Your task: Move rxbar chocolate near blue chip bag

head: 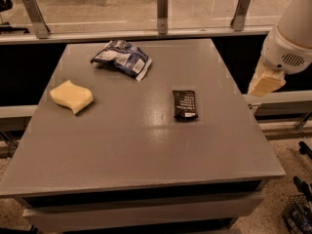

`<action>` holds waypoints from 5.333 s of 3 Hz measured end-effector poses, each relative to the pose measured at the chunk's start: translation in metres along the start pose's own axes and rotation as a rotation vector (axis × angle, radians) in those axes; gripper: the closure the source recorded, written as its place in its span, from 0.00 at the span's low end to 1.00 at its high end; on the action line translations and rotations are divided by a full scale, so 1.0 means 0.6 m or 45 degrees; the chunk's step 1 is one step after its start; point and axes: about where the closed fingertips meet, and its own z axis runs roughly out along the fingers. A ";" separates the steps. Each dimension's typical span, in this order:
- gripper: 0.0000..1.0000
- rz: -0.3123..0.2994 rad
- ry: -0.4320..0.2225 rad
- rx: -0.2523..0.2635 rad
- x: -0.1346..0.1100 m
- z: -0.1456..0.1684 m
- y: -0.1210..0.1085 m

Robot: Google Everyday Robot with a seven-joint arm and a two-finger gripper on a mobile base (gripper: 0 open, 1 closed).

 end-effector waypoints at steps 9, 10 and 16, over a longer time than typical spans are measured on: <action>0.00 -0.316 0.003 -0.127 -0.128 0.088 0.119; 0.00 -0.370 -0.001 -0.130 -0.157 0.106 0.115; 0.41 -0.652 -0.096 -0.076 -0.255 0.163 0.116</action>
Offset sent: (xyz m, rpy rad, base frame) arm -0.0070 0.0194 0.0006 -0.0257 0.0920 0.0467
